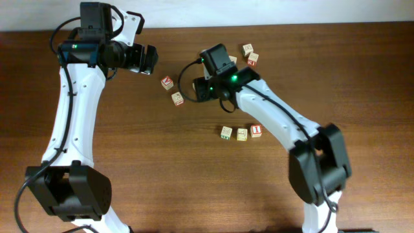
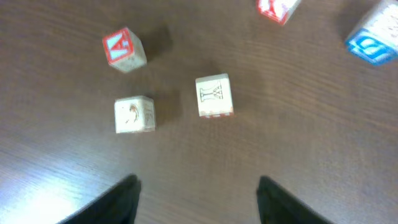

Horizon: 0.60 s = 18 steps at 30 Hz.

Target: Rotate 5 blocks

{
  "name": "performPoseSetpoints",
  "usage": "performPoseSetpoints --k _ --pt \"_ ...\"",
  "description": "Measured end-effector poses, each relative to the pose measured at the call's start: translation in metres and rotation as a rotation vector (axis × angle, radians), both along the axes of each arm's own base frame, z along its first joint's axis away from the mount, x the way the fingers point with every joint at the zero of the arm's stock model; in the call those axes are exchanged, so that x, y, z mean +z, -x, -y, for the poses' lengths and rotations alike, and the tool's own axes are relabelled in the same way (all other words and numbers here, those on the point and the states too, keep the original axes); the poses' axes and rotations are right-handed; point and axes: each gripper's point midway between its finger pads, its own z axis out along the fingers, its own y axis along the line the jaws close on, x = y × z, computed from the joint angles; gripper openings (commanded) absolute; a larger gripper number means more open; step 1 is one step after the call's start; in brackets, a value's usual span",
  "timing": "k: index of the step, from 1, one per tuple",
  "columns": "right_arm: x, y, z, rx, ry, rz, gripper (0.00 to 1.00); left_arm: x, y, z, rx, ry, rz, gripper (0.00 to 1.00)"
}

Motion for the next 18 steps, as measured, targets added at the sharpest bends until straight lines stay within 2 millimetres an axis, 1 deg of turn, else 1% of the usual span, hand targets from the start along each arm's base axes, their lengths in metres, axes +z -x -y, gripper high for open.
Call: performPoseSetpoints --k 2,4,5,6,7,8,9,10,11,12,13,14,15,16,18 --pt "-0.023 -0.015 -0.008 0.077 0.038 0.058 0.70 0.000 0.000 0.000 0.000 0.000 0.002 0.99" --pt "-0.044 -0.015 -0.006 0.148 0.132 -0.002 0.71 0.000 0.000 0.000 0.000 0.000 0.001 0.99" --pt "-0.047 -0.021 -0.006 0.178 0.179 -0.023 0.70 0.000 0.000 0.000 0.000 0.000 0.000 0.99" --pt "-0.042 -0.026 -0.007 0.198 0.214 -0.040 0.70 0.000 0.000 0.000 0.000 0.000 0.002 0.99" --pt "-0.028 -0.038 -0.011 0.209 0.222 -0.010 0.71 0.000 0.000 0.000 0.000 0.000 0.000 0.99" --pt "-0.014 -0.045 -0.013 0.216 0.223 0.015 0.71 0.000 0.000 0.000 0.000 0.000 0.000 0.99" --pt "0.010 -0.059 -0.017 0.222 0.212 0.076 0.70 0.000 0.000 0.000 0.000 0.000 0.000 0.99" --pt "0.011 -0.065 -0.013 0.244 0.225 0.091 0.69 0.000 0.000 0.000 0.000 0.000 0.000 0.99" --pt "-0.015 -0.066 -0.010 0.285 0.249 0.053 0.67 0.000 0.000 0.000 0.000 0.000 0.000 0.99" --pt "-0.045 -0.064 -0.008 0.309 0.269 0.006 0.66 0.000 0.000 0.000 0.000 0.000 0.000 0.99" --pt "-0.070 -0.061 -0.010 0.330 0.276 -0.032 0.60 0.000 0.000 0.000 0.000 0.000 0.000 0.99" --pt "-0.078 -0.062 -0.014 0.335 0.267 -0.030 0.51 0.000 0.000 0.000 0.000 0.000 0.000 0.99" --pt "-0.077 -0.063 -0.017 0.314 0.249 -0.029 0.46 0.000 0.000 0.000 0.000 0.000 0.000 0.99" --pt "-0.076 -0.066 -0.019 0.295 0.232 -0.023 0.44 0.000 0.000 0.000 0.000 0.000 0.000 0.99" --pt "-0.077 -0.070 -0.022 0.245 0.203 -0.021 0.43 0.000 0.000 0.000 0.000 0.000 0.000 0.99"
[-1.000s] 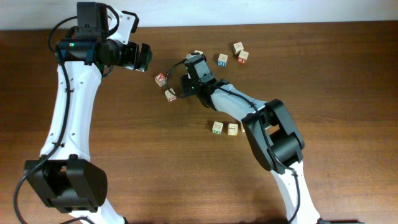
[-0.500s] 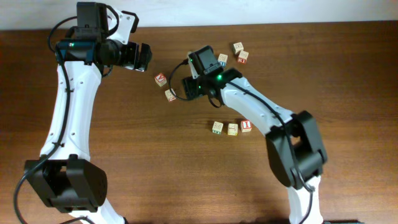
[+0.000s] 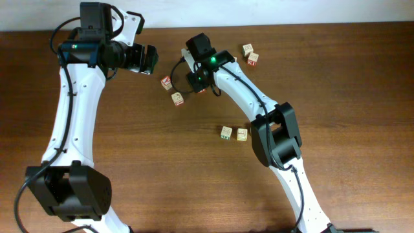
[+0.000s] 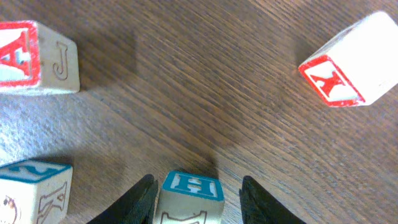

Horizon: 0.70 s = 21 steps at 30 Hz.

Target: Rotate 5 blocks

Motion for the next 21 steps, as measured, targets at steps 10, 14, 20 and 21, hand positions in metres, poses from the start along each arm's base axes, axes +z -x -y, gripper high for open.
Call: performPoseSetpoints --k 10,14,20,21 --pt "0.106 0.071 0.031 -0.222 -0.021 -0.237 0.16 -0.001 0.000 0.000 0.000 0.000 -0.001 0.99" --pt "0.093 0.095 0.041 -0.354 -0.002 -0.347 0.15 -0.001 0.000 0.000 0.000 0.000 -0.002 0.99" --pt "-0.017 0.143 0.045 -0.469 0.125 -0.556 0.20 -0.001 0.000 0.000 0.000 0.000 -0.002 0.99" --pt "-0.017 0.144 0.043 -0.472 0.122 -0.559 0.31 -0.001 0.000 0.000 0.000 0.000 -0.002 0.99"
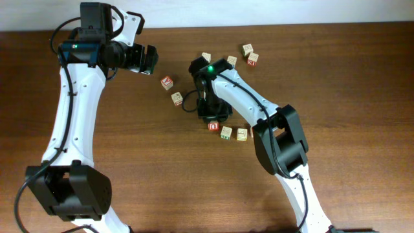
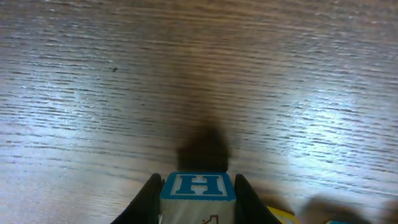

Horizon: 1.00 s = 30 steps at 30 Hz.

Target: Rotate 5 blocks

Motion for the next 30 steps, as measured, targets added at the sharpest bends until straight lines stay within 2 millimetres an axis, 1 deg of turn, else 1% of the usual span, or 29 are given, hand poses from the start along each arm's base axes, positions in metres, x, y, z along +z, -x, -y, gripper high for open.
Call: performPoseSetpoints --k 1,3,7,8,9,10,11,12,13,15,16,17,18,19,20,22,25,30 --pt "0.000 0.001 -0.001 -0.003 0.001 -0.002 0.40 0.000 0.000 0.000 0.000 0.000 0.000 0.99" --pt "-0.001 0.006 -0.002 0.002 0.005 -0.014 0.47 0.000 0.000 0.000 0.000 0.000 0.000 0.99" --pt "0.001 0.026 -0.005 0.029 0.039 -0.067 0.48 0.000 0.000 0.000 0.000 0.000 0.000 0.99" --pt "0.001 0.030 -0.005 0.033 0.044 -0.078 0.48 0.000 0.000 0.000 0.000 0.000 0.000 0.99" --pt "0.002 0.033 -0.003 0.039 0.052 -0.092 0.50 0.000 0.000 0.000 0.000 0.000 0.000 0.99" --pt "0.008 0.033 -0.001 0.044 0.054 -0.097 0.52 0.000 0.000 0.000 0.000 0.000 0.000 0.99" --pt "0.015 0.027 -0.004 0.054 0.039 -0.076 0.53 0.000 0.000 0.000 0.000 0.000 -0.001 0.99" --pt "0.026 0.016 -0.008 0.059 0.013 -0.036 0.54 0.000 0.000 0.000 0.000 0.000 0.000 0.99" --pt "0.037 0.003 -0.011 0.061 -0.015 0.007 0.58 0.000 0.000 0.000 0.000 0.000 0.000 0.99" --pt "0.048 -0.020 -0.018 0.074 -0.066 0.092 0.60 0.000 0.000 0.000 0.000 0.000 -0.001 0.99" --pt "0.058 -0.049 -0.029 0.120 -0.130 0.210 0.60 0.000 0.000 0.000 0.000 0.000 0.000 0.99" --pt "0.062 -0.068 -0.039 0.157 -0.169 0.294 0.60 0.000 0.000 0.000 0.000 0.000 -0.001 0.99" --pt "0.065 -0.083 -0.049 0.199 -0.202 0.371 0.60 0.000 -0.001 0.000 0.000 0.000 0.003 0.99" --pt "0.065 -0.090 -0.059 0.232 -0.224 0.420 0.60 0.000 0.000 0.000 0.000 0.000 0.001 0.99" --pt "0.060 -0.093 -0.068 0.257 -0.238 0.450 0.60 0.000 0.000 0.000 0.000 0.000 0.000 0.99" --pt "0.043 -0.090 -0.082 0.300 -0.251 0.472 0.60 0.000 0.000 0.000 0.000 0.000 0.000 0.99" --pt "0.032 -0.092 -0.097 0.357 -0.274 0.526 0.61 0.000 0.000 0.000 0.000 0.000 0.000 0.99" --pt "0.027 -0.096 -0.104 0.392 -0.285 0.564 0.60 0.000 0.000 0.000 0.000 0.000 0.000 0.99"
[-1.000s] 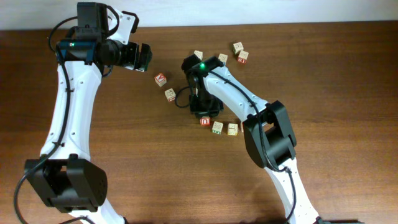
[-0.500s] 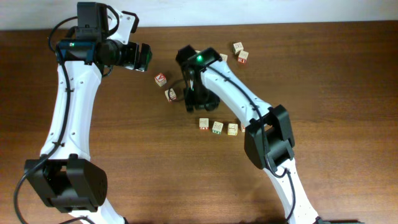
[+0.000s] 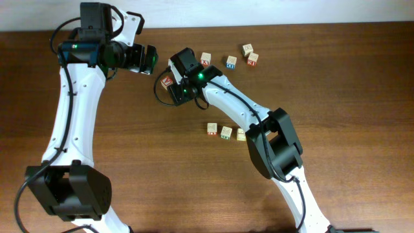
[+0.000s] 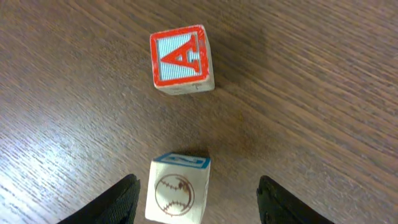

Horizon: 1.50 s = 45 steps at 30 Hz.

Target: Rotate 5 blocks

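In the right wrist view a cream block with a baseball picture and a blue top (image 4: pixel 179 194) stands between the fingers of my open right gripper (image 4: pixel 199 202), nearer the left finger (image 4: pixel 121 200). It is not gripped. Beyond it lies a red "A" block (image 4: pixel 180 59). From overhead, the right gripper (image 3: pixel 174 92) hangs over that pair, with the red block (image 3: pixel 166 81) showing beside it. A row of blocks (image 3: pixel 218 131) lies mid-table, its right end under the right arm. My left gripper (image 3: pixel 145 58) hovers at the upper left, away from all blocks.
Several loose blocks (image 3: pixel 231 62) are scattered at the back of the brown table (image 3: pixel 129 162), right of the right gripper. The right arm (image 3: pixel 239 110) stretches diagonally over the row of blocks.
My right gripper was shut on the blue "H" block at the left end of the row. It is now open, up and to the left, around the baseball block. The H block stays in the row.
My right gripper first hung open above loose blocks at the back. It then stood around the blue "H" block there. Later it held that block at the row's left end. Now that block lies in the row and the gripper straddles the baseball block. The left arm stayed still.
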{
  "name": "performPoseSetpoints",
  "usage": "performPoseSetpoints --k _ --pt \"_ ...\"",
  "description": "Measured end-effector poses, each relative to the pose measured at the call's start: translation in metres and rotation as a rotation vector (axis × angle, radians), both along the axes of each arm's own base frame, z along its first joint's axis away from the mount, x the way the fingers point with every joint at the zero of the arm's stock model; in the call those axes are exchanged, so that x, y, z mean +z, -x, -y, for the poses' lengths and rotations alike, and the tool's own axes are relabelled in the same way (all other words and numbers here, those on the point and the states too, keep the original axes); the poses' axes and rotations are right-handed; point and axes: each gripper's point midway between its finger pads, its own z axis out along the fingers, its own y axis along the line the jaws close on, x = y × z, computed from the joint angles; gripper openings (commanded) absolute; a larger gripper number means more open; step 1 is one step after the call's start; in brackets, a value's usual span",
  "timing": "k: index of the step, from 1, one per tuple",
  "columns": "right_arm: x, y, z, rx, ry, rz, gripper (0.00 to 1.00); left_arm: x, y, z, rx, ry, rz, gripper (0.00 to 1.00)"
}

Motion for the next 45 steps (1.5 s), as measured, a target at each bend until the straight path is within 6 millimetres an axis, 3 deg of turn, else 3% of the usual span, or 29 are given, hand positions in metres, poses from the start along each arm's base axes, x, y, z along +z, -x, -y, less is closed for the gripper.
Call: performPoseSetpoints --k 2,4,7,11,13,15,17,18,20,24,29,32,38,45 --pt "-0.010 -0.001 0.000 0.003 0.006 -0.005 0.59 0.000 0.000 0.000 0.000 0.000 0.000 0.99" --pt "-0.022 0.000 0.000 0.004 0.015 -0.016 0.51 0.000 0.000 0.000 0.000 0.000 0.000 0.99" --pt "-0.020 -0.004 -0.003 0.010 0.005 0.004 0.36 0.000 0.000 0.000 0.000 0.000 0.000 0.99" --pt "-0.023 0.000 0.000 0.012 0.018 -0.013 0.36 0.000 0.000 0.000 0.000 0.000 0.000 0.99" --pt "-0.026 0.019 0.013 -0.012 0.069 -0.108 0.36 0.000 0.000 0.000 0.000 0.000 -0.001 0.99" --pt "-0.009 0.032 0.023 -0.056 0.085 -0.165 0.32 0.000 0.000 0.000 0.000 0.000 0.000 0.99" --pt "0.028 0.044 0.031 -0.103 0.073 -0.187 0.29 0.000 0.000 0.000 0.000 0.000 0.001 0.99" --pt "0.053 0.048 0.034 -0.135 0.052 -0.187 0.33 0.000 0.000 0.000 0.000 0.000 0.000 0.99" --pt "0.068 0.047 0.035 -0.177 0.028 -0.178 0.48 0.000 0.000 0.000 0.000 0.000 0.000 0.99" --pt "0.042 0.031 0.029 -0.167 0.032 -0.129 0.55 0.000 0.000 0.000 0.000 0.000 0.000 0.99" --pt "-0.001 0.015 0.019 -0.135 0.040 -0.099 0.50 0.000 0.000 0.000 0.000 0.000 0.000 0.99" --pt "-0.008 0.015 0.020 -0.123 0.053 -0.099 0.49 0.000 0.000 0.000 0.000 0.000 0.000 0.99" --pt "-0.012 0.015 0.020 -0.111 0.061 -0.096 0.36 0.000 0.000 0.000 0.000 0.000 0.000 0.99" --pt "-0.016 0.019 0.024 -0.112 0.080 -0.115 0.40 0.000 0.000 0.000 0.000 0.000 0.000 0.99"
